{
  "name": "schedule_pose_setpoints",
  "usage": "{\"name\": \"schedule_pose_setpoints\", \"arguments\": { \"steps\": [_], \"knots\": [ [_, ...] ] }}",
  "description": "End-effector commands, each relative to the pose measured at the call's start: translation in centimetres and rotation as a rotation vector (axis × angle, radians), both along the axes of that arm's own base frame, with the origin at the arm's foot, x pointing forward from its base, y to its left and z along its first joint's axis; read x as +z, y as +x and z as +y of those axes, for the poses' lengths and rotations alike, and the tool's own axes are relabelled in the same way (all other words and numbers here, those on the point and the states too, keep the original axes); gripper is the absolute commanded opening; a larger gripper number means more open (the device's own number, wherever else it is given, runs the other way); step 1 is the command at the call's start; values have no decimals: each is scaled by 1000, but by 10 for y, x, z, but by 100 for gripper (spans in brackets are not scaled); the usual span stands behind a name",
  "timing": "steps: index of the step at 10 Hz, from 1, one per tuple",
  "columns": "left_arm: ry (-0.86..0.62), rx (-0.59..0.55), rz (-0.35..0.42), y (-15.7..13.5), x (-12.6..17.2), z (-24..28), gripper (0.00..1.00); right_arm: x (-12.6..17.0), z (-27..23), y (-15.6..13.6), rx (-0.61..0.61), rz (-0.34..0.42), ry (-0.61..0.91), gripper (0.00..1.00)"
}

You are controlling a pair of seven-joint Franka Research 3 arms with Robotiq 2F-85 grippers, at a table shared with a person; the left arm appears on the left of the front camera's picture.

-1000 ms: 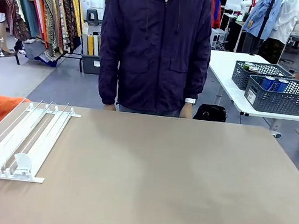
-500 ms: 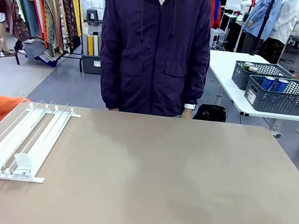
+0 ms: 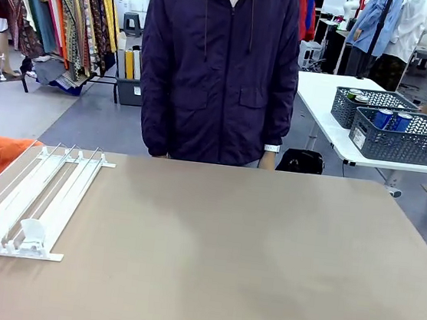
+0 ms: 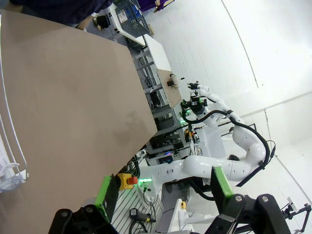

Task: Retrieve and store the cans from the dispenser.
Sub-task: Pick up one can from the Automatic Can Dispenser and place it in the middle of the table.

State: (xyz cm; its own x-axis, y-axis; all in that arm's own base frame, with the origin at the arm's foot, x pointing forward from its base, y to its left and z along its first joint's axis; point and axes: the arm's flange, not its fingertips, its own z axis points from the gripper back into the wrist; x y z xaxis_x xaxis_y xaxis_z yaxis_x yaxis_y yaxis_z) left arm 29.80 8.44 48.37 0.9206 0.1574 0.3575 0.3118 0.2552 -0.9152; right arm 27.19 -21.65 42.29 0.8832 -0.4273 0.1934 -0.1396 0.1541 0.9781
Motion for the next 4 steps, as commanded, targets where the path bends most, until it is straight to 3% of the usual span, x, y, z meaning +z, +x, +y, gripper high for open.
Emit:
{"name": "schedule_pose_setpoints", "arguments": {
  "steps": [1, 4],
  "knots": [
    [-15, 0, -16, 1, 2, 0, 100, 3, -1, 2, 1, -27, 0, 100],
    [-15, 0, -16, 1, 2, 0, 100, 3, -1, 2, 1, -27, 0, 100]
  ]
}}
